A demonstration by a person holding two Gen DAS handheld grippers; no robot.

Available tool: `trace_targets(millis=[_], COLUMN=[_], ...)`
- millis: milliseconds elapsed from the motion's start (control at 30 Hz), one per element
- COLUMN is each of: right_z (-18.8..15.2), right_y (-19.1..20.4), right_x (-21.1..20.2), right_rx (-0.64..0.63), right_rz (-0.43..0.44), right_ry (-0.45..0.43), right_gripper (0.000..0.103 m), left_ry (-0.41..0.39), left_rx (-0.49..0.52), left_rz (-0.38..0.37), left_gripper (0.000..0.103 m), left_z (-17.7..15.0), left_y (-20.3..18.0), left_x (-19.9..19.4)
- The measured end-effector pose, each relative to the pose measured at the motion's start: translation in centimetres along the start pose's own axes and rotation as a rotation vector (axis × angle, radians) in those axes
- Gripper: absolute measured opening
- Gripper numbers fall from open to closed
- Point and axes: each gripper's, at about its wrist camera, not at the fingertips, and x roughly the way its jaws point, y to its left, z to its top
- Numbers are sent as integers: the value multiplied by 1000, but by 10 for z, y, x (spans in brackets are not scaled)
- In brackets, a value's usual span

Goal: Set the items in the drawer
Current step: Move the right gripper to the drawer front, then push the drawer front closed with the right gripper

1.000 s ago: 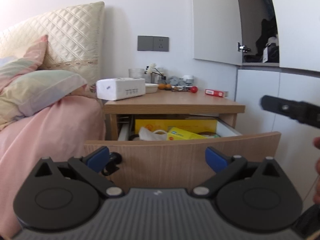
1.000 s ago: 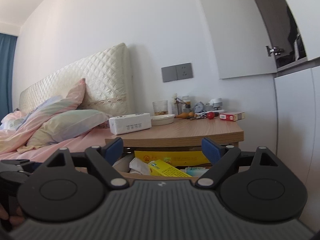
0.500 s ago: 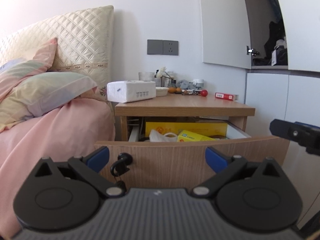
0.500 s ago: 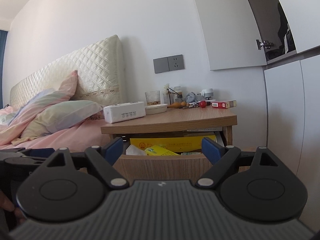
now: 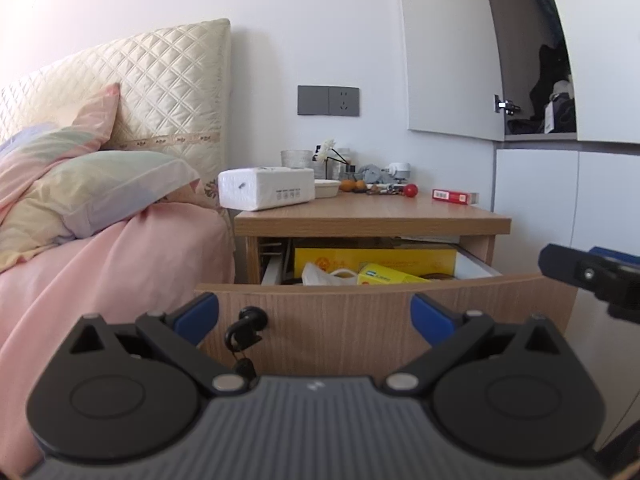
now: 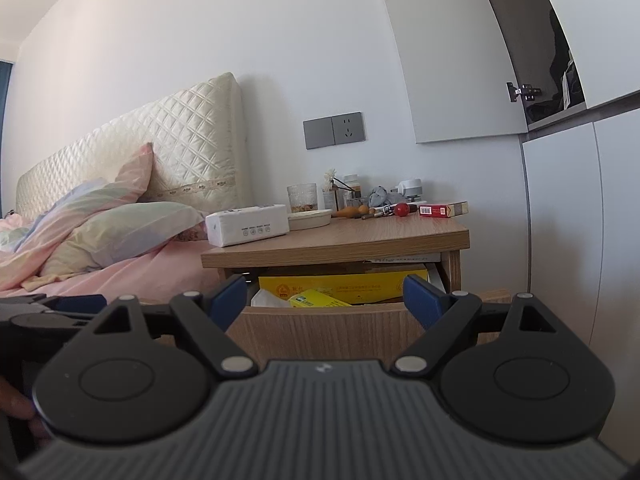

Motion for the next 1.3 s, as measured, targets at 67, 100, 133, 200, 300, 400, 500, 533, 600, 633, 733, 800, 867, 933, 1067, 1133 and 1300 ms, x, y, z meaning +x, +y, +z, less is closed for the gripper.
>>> trace_targets(millis=[67, 100, 133, 200, 300, 400, 500, 533, 600, 633, 733, 800, 867, 933, 1067, 1133, 1300], right_z=[-2, -3, -3, -5, -7, -10, -12, -13, -15, -16, -19, -21, -24, -27, -33, -36, -41], right_y=[0, 0, 0, 0, -3, -6, -9, -9, -9, -9, -8, -9, -9, -10, -10, -10, -12], right_x=[-1, -1, -1, 0, 1, 3, 5, 5, 7, 9, 14, 18, 21, 24, 29, 32, 38], right_rx=[-1, -4, -7, -11, -13, -12, -6, -5, -8, -11, -19, -21, -23, -25, -29, -28, -5], right_rz=[0, -1, -7, -13, -21, -22, -14, -10, -11, -13, -21, -25, -33, -37, -43, -44, -33], right_ry=[-6, -10, -14, -20, -22, -18, -16, -15, -11, -7, 5, 11, 15, 14, 7, 9, 11], right_gripper=[86, 86, 85, 83, 74, 69, 61, 58, 50, 48, 43, 40, 40, 40, 40, 40, 40], left_ry=[-5, -11, -24, -51, -79, -93, -87, -82, -72, -70, -86, -95, -99, -99, -106, -104, -95], left_rx=[3, 6, 11, 23, 48, 70, 90, 92, 80, 73, 46, 32, 18, 7, 8, 5, 8], left_rz=[0, -1, -3, 3, 8, 14, 41, 47, 43, 41, 26, 26, 30, 36, 52, 53, 39], left_gripper=[102, 100, 100, 100, 95, 89, 81, 78, 76, 74, 70, 68, 64, 60, 55, 53, 49], left_z=[-1, -1, -2, -2, -5, -10, -18, -21, -23, -24, -23, -23, -23, -24, -27, -29, -32], left_y=[-3, -4, -6, -10, -17, -21, -23, -23, -22, -22, -20, -19, -18, -16, -14, -12, -11], left_x=[-1, -2, -4, -7, -8, -5, 2, 5, 9, 11, 12, 14, 16, 19, 25, 28, 35])
